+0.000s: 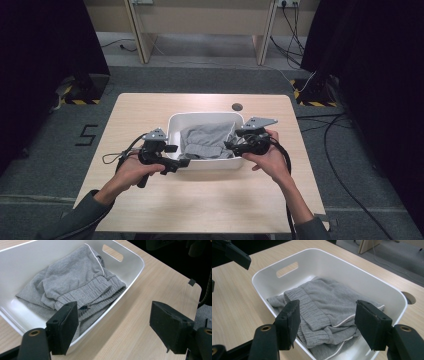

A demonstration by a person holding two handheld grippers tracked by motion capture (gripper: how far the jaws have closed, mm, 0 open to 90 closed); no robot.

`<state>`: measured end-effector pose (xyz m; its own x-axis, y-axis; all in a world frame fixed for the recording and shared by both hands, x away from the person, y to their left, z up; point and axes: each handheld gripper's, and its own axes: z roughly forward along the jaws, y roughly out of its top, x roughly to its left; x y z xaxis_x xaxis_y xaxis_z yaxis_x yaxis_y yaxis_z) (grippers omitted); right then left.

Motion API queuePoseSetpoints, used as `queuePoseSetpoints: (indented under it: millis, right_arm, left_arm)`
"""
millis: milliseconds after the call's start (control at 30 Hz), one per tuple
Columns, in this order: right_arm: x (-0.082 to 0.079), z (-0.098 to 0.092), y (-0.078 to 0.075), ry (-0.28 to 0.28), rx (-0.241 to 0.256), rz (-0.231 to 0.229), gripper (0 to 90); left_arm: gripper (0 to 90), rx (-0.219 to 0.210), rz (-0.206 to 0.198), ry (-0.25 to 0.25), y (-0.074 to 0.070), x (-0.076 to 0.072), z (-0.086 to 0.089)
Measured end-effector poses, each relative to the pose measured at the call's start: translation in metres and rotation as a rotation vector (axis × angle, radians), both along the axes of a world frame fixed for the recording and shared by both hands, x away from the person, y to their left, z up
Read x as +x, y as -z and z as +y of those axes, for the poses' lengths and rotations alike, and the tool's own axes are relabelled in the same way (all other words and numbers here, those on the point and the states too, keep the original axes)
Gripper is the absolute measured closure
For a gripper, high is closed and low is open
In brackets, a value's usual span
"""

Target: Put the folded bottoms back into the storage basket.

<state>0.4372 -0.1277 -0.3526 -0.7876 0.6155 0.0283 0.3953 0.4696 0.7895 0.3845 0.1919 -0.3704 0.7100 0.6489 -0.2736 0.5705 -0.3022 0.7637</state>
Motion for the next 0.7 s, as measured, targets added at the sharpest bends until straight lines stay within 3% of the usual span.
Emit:
queuePoseSetpoints:
  millis: [700]
  right_arm:
    - [-0.031,-0.023,0.003,0.044,0.078,-0.012,30.3]
  left_arm:
    - [17.3,-0.042,-0.010,0.022,-0.002,-0.028,0.004]
